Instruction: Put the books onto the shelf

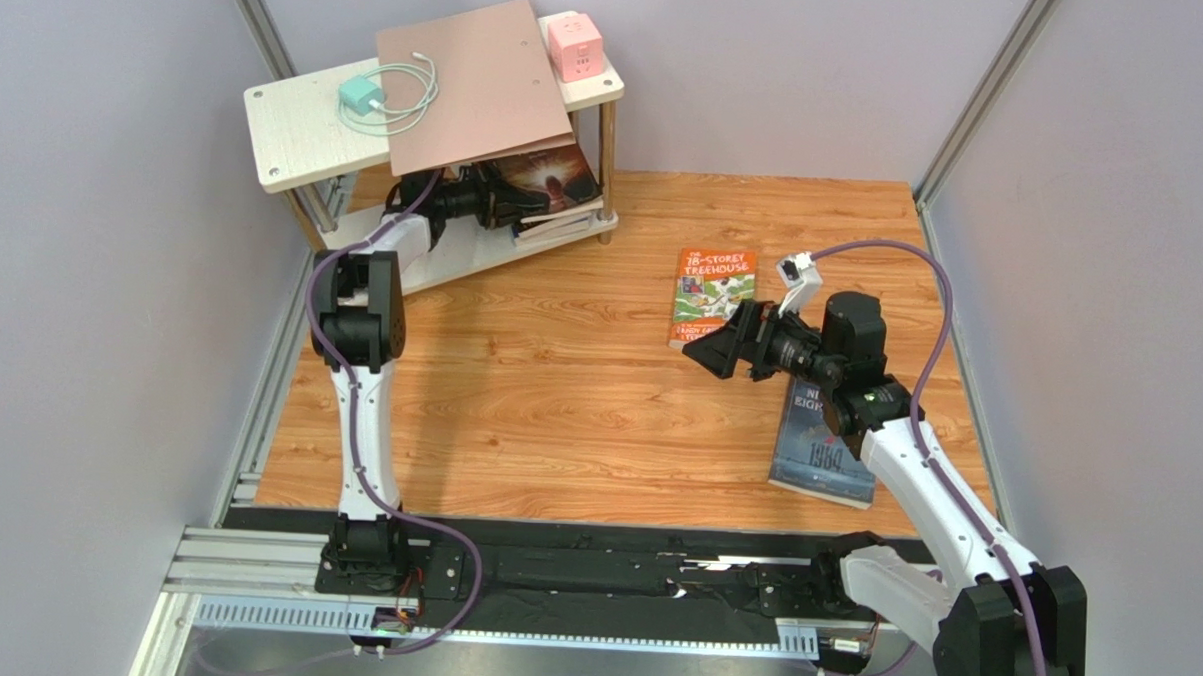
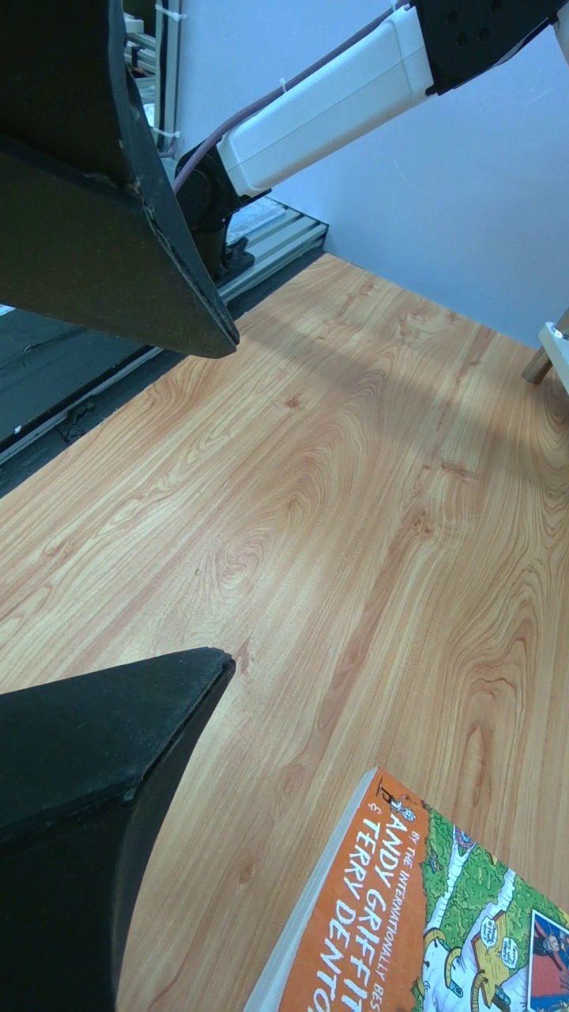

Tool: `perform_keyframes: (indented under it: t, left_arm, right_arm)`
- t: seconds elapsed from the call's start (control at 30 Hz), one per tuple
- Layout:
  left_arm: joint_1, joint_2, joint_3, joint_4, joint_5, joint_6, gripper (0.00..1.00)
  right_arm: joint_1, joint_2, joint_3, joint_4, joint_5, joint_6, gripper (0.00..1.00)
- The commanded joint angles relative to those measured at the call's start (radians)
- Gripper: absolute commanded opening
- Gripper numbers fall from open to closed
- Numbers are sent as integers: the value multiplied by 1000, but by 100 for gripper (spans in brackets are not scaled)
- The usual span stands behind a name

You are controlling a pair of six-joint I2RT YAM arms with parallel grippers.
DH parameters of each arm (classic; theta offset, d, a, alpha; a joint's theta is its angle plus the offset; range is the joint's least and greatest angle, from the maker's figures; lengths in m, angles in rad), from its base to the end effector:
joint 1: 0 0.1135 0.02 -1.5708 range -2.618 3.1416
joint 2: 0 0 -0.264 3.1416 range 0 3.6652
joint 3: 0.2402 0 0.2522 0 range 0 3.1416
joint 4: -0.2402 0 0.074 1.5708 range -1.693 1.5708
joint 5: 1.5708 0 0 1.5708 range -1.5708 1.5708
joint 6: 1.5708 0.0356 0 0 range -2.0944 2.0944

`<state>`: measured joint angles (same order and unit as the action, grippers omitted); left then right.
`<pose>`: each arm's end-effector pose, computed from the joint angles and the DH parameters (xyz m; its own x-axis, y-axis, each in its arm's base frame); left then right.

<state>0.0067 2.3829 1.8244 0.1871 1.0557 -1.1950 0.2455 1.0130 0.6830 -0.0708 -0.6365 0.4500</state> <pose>0.5366 -0.0274 0.1830 -0.8844 -0.4642 -0.0482 -0.0412 0.1805 -0.9827 0.2140 0.0754 0.2748 -0.6567 0.1961 -0.7282 -0.4894 0.6239 0.6093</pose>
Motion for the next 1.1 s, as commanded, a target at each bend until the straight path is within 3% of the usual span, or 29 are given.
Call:
perform_keyframes:
  t: [0.0, 0.2, 0.27, 0.3, 0.37, 0.4, 0.67, 1.07]
  left_arm:
    - [16, -19, 67, -101, -14, 110, 34]
    - [22, -44, 65, -182, -43, 164, 45]
    - [21, -51, 65, -240, -63, 201, 55]
    - [22, -59, 67, -256, -69, 210, 56]
    - [21, -67, 67, -290, -83, 239, 84]
    - [21, -74, 65, -302, -83, 245, 88]
    - [24, -131, 88, -534, -212, 371, 89]
    - [27, -197, -3, -664, -296, 469, 88]
  right_arm:
    - [3, -1, -8, 32, -2, -14, 100]
    - [3, -4, -16, 37, -5, -13, 100]
    - [3, -4, -17, 40, -6, -13, 100]
    - [3, -4, -20, 39, -6, -10, 100]
    - [3, -8, -22, 45, -8, -10, 100]
    - [3, -10, -25, 43, -8, -8, 100]
    - [3, -16, -34, 48, -14, -1, 100]
    - [5, -31, -60, 52, 1, 9, 100]
